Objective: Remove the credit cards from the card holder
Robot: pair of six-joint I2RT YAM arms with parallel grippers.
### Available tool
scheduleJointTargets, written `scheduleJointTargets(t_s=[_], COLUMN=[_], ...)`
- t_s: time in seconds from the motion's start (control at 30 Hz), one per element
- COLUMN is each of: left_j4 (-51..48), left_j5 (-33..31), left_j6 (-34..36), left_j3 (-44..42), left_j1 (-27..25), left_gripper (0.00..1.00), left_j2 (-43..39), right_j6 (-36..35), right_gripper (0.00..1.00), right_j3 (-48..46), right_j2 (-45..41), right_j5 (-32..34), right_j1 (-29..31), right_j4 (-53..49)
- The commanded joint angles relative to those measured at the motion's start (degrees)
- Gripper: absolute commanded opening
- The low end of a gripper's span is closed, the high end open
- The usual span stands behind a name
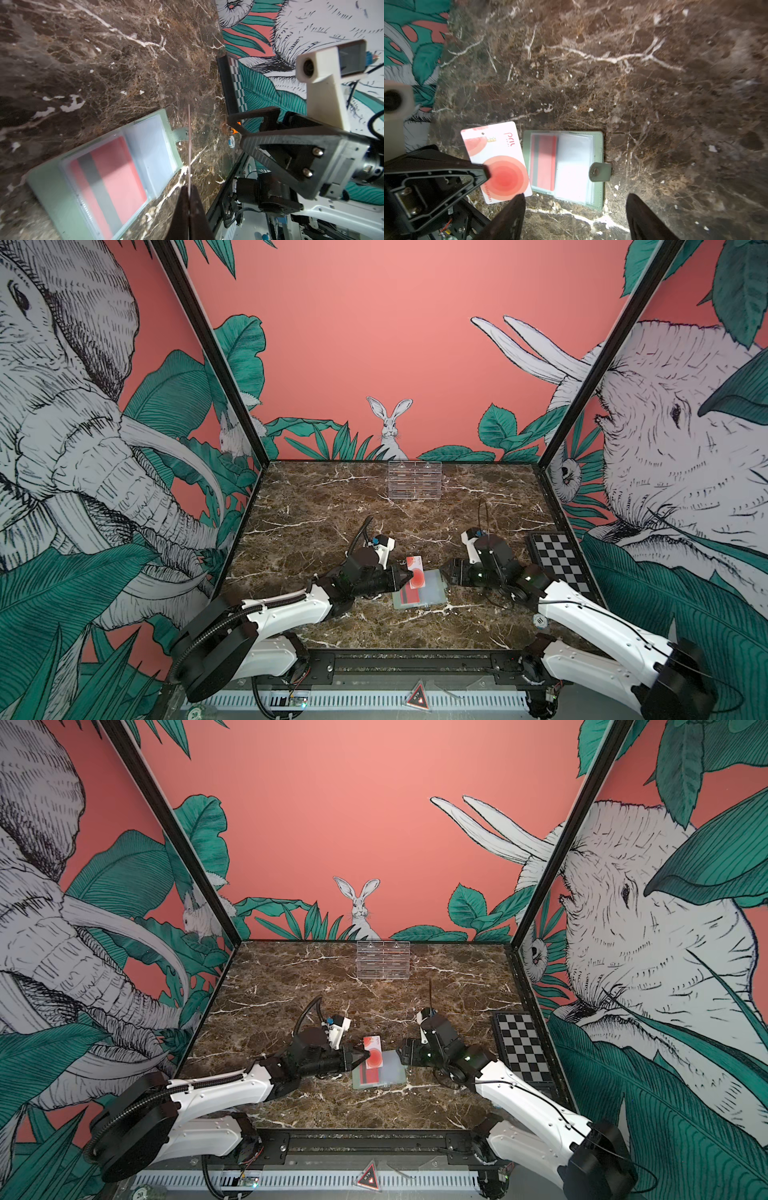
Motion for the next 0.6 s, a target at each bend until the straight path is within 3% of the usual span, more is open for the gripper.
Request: scheduleJointTargets(t_s=[0.0, 0.2, 0.37, 0.57], left_j4=[5.0, 14.4, 23.3, 32.9], left_j5=[2.2, 4.2, 5.8, 7.1], left_j6=[-2.4, -10.2, -16.4, -22.6], left_j3=[2.4, 5.9, 8.7, 10.1], left_j1=[1.1, 2.3, 2.4, 2.4], left_gripper=[0.0, 0.0, 0.0, 0.0], left_j2=[-0.2, 2.4, 5.9, 10.9], right_j6=[-2.1, 0.3, 5.9, 11.3], right_gripper=[0.81, 0.85, 0.85, 0.8], right_j3=[2.1, 3.3, 1.0, -2.0], right_j2=[-2.2, -3.2, -3.6, -3.5], right_j5=[-2.6, -12.6, -21.0, -26.0], right_j1=[-2.4, -7.1, -10.5, -12.8], right_j4=[-2.6, 3.6, 14.8, 25.3])
